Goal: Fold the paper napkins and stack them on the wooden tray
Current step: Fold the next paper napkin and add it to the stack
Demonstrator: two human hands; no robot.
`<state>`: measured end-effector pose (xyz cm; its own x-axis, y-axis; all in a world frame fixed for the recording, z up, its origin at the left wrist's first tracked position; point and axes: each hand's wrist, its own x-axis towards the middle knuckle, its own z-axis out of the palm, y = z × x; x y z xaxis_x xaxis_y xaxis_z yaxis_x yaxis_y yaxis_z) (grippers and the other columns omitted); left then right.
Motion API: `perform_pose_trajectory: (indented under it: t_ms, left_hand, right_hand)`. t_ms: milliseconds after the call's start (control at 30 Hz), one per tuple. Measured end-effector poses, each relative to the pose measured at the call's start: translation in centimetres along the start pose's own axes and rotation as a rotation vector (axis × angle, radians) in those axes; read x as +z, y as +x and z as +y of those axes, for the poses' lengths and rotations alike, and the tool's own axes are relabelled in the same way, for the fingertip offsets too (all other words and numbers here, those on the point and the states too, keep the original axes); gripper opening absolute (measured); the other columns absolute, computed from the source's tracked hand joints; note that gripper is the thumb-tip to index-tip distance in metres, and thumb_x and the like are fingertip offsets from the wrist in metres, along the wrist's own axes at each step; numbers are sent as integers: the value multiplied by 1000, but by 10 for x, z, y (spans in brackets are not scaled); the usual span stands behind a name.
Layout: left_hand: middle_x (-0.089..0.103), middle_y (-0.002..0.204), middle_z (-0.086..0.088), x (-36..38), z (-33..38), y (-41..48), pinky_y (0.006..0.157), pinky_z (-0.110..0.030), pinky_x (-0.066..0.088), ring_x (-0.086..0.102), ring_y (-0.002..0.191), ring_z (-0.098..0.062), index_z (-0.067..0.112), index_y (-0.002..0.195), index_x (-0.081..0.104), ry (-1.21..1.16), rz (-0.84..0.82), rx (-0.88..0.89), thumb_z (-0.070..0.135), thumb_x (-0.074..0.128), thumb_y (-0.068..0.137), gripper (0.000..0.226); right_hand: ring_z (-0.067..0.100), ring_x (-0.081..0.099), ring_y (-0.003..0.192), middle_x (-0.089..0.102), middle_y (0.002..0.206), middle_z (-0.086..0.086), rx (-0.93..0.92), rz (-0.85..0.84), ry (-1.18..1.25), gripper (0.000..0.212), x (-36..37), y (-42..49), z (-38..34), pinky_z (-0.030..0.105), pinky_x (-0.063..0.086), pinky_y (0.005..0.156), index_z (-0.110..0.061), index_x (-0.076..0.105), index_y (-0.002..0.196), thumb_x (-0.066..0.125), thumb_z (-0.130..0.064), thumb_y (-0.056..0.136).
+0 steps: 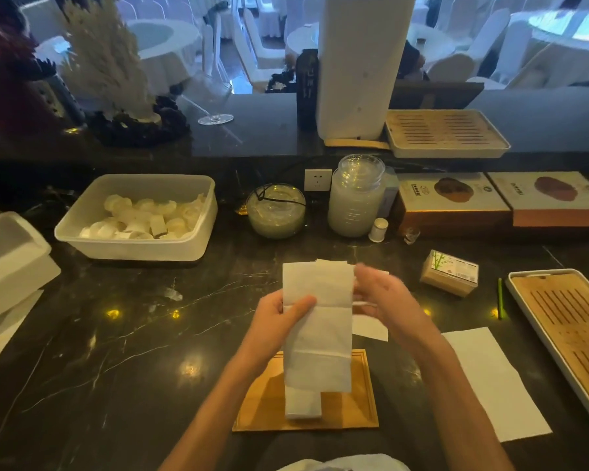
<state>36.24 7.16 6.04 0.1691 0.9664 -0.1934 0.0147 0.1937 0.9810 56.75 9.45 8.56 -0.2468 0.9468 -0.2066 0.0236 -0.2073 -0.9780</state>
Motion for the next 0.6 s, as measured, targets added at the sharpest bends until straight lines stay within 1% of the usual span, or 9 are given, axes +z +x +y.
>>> perform_pose_trajectory:
  t_ms: [67, 167, 233, 300, 433, 533, 600]
  left_hand:
    - [77, 101, 12, -1, -4, -3, 71, -24, 61, 75, 98, -13, 30, 108, 68, -15, 28, -32, 45, 67, 83, 29]
    - [77, 101, 11, -3, -8, -6, 72, -23, 61, 75, 98, -14, 32, 106, 70, -16, 17, -51, 45, 66, 85, 26]
    - [77, 104, 9, -4, -9, -6, 72, -24, 61, 75, 100, -15, 32, 106, 70, -30, 8, -56, 45, 64, 87, 23]
    - [77, 106, 6, -6, -9, -7, 73, -26, 62, 74, 101, -16, 29, 108, 70, -46, 19, -53, 45, 62, 89, 26]
    - [78, 103, 5, -7, -8, -6, 71, -26, 62, 75, 99, -17, 24, 106, 71, -50, 47, -44, 47, 62, 87, 31]
    - [78, 102, 3, -9, -9, -5, 71, -26, 62, 76, 98, -18, 24, 103, 72, -55, 42, -51, 47, 61, 88, 30]
    - [78, 102, 2, -10, -11, -5, 71, -26, 63, 76, 98, -19, 28, 99, 75, -61, 35, -62, 46, 60, 89, 25]
  right_hand:
    - [5, 74, 92, 77, 97, -15, 20, 61, -42, 23, 10, -6, 21, 15, 58, 64, -40, 76, 95, 60, -55, 86]
    - [8, 75, 92, 76, 96, -15, 23, 167, -3, 31, 21, -10, 40, 17, 59, 65, -29, 73, 103, 67, -52, 83]
    - [6, 74, 90, 76, 94, -16, 12, 217, -2, 26, 24, -9, 43, 18, 59, 64, -29, 73, 101, 69, -48, 85]
    - [5, 74, 89, 76, 92, -17, 4, 244, -5, 20, 26, -7, 44, 18, 60, 64, -30, 73, 98, 69, -45, 87]
    - [5, 74, 86, 75, 88, -17, -13, 282, -45, 16, 27, -4, 46, 19, 60, 63, -30, 73, 92, 69, -45, 88]
    - [6, 74, 84, 74, 84, -16, -16, 298, -90, 17, 28, -3, 47, 20, 62, 64, -31, 73, 87, 68, -47, 88]
    - [6, 73, 83, 74, 83, -15, -21, 303, -113, 22, 28, -2, 47, 20, 62, 65, -29, 73, 85, 67, -50, 87]
